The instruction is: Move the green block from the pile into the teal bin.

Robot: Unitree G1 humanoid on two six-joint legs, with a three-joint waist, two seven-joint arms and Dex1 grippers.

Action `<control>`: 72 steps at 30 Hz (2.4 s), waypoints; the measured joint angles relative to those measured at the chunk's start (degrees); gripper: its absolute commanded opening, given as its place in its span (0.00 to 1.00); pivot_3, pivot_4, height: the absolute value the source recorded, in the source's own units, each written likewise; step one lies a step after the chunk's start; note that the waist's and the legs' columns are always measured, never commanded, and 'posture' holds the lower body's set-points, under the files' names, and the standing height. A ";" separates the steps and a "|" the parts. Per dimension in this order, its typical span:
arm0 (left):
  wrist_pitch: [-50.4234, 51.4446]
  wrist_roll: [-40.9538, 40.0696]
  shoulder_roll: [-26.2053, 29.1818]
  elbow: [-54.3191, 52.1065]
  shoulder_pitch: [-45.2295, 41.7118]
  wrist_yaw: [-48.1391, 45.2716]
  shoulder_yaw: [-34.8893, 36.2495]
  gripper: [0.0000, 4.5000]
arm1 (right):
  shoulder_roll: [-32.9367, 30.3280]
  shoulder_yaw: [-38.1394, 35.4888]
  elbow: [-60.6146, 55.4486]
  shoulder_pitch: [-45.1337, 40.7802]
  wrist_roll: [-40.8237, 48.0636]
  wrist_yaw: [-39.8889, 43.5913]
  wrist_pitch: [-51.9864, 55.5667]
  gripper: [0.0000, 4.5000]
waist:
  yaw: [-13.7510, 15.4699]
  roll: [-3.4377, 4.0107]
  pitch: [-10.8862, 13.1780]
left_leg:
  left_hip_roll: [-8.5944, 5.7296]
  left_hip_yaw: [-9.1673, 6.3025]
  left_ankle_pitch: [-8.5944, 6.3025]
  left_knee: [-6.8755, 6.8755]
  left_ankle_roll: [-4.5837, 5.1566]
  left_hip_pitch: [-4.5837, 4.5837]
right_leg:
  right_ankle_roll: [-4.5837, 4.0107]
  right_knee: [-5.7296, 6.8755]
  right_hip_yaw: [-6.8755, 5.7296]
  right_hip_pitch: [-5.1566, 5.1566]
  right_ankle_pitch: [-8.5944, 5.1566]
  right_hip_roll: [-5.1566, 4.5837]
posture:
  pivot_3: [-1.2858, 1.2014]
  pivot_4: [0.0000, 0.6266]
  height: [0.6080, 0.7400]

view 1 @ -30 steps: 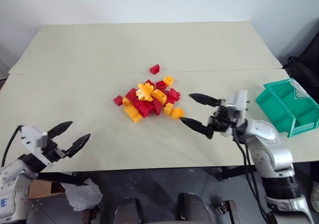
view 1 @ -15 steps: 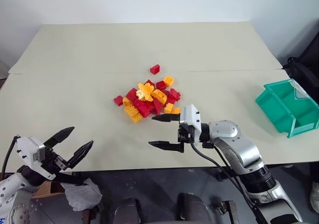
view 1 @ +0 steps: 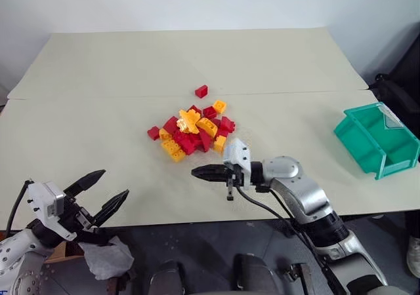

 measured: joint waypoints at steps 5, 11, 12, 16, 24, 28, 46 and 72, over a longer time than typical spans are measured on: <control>1.33 -1.12 -1.15 -1.39 -1.45 2.49 -0.73 1.00 | 8.67 1.94 16.84 -12.36 -8.23 -9.65 -0.04 0.01 | -0.60 0.01 0.01 | 0.02 0.04 0.01 0.03 -0.04 -0.03 | -0.05 0.23 -0.01 -0.12 -0.03 0.00 | 0.52 0.24 1.00; 4.79 -2.66 -1.10 -7.66 -6.38 7.05 -3.55 1.00 | 12.69 -1.33 38.59 -25.67 -13.64 -18.77 -6.54 0.01 | -0.87 -0.04 -0.02 | 0.02 0.03 0.02 0.05 -0.06 -0.06 | -0.06 0.27 -0.03 -0.13 -0.02 0.00 | 0.52 0.24 1.00; 5.15 -2.72 -1.04 -7.99 -7.09 7.50 -3.92 1.00 | 13.06 -1.87 41.89 -27.41 -14.40 -20.14 -7.70 0.01 | -1.15 -0.04 -0.02 | 0.03 0.02 0.03 0.05 -0.06 -0.05 | -0.06 0.30 -0.03 -0.13 -0.03 0.00 | 0.52 0.24 1.00; 5.60 -1.95 -0.46 -6.56 -7.30 7.39 -4.53 1.00 | 13.77 -4.90 53.91 -32.19 -16.18 -23.34 -12.87 0.01 | -1.99 -0.02 -0.01 | 0.02 0.04 0.02 -0.08 -0.07 -0.06 | -0.05 0.27 -0.04 -0.19 -0.03 0.00 | 0.52 0.24 1.00; 3.87 0.09 -0.50 -1.84 -7.28 6.56 -4.76 1.00 | 16.58 -6.31 59.87 -34.37 -17.41 -19.14 -17.37 0.01 | -3.88 0.01 0.01 | 0.02 0.04 0.05 -0.25 -0.12 -0.03 | -0.05 0.24 -0.07 -0.20 -0.03 0.00 | 0.52 0.24 1.00; 3.75 0.55 -0.56 -1.17 -6.35 6.67 -4.86 1.00 | 16.05 -4.64 51.06 -28.84 -17.18 -10.86 -14.35 0.01 | -3.82 0.01 0.01 | 0.02 0.03 0.05 -0.26 -0.12 -0.02 | -0.05 0.22 -0.06 -0.17 -0.03 0.00 | 0.52 0.24 1.00; 2.48 0.44 -2.39 -0.62 -2.64 9.13 -0.26 1.00 | -5.76 -18.99 3.07 5.32 4.40 9.09 -2.71 0.27 | -0.54 -0.04 0.00 | 0.02 0.03 -0.05 -0.14 -0.08 -0.04 | -0.06 -0.09 -0.10 -0.07 -0.03 0.00 | 0.52 0.24 1.00; 4.76 6.95 3.92 19.98 -36.82 3.85 -14.67 1.00 | -11.57 -36.65 -15.14 29.55 12.87 -3.86 -6.83 0.99 | 0.75 -0.02 0.01 | -0.01 0.11 -0.04 -0.07 -0.07 0.04 | -0.04 -0.20 -0.12 0.06 -0.02 0.02 | 0.52 0.24 1.00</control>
